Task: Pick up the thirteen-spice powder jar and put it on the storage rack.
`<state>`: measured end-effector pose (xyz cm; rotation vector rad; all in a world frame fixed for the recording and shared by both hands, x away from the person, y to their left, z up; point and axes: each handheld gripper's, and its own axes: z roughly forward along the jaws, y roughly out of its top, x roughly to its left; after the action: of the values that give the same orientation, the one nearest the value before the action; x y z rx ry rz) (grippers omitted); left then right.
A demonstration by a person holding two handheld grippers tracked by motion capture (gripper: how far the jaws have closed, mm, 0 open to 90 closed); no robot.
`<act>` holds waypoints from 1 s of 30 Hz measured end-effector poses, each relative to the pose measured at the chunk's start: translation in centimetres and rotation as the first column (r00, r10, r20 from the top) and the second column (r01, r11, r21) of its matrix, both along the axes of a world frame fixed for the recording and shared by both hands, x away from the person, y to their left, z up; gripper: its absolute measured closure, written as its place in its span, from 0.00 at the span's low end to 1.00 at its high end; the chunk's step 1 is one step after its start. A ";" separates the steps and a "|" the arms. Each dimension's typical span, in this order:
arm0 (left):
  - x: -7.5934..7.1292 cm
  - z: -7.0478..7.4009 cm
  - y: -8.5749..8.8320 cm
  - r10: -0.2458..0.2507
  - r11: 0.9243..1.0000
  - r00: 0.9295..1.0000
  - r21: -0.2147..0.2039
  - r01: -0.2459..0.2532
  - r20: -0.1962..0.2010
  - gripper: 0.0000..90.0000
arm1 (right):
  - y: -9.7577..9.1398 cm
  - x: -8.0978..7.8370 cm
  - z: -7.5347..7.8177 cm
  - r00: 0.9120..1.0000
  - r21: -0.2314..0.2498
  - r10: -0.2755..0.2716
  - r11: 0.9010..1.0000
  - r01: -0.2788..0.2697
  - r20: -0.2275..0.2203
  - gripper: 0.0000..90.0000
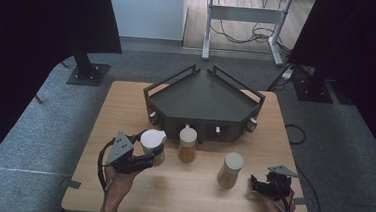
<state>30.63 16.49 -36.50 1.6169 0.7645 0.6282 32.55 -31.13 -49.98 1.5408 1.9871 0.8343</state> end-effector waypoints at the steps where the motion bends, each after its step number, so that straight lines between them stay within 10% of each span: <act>1: 0.1 0.1 0.1 0.001 1.000 1.000 0.005 -0.001 0.000 0.34 | 0.0 0.0 0.0 1.000 0.000 0.000 1.000 0.000 0.000 0.11; 30: 4.0 1.1 -0.1 0.027 0.999 1.000 -0.016 -0.027 -0.002 0.34 | 0.0 0.0 0.0 1.000 0.002 0.004 1.000 -0.004 0.001 0.11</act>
<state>34.65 16.41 -35.41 1.5944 0.7922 0.6389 32.55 -31.11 -49.98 1.5381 1.9895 0.8385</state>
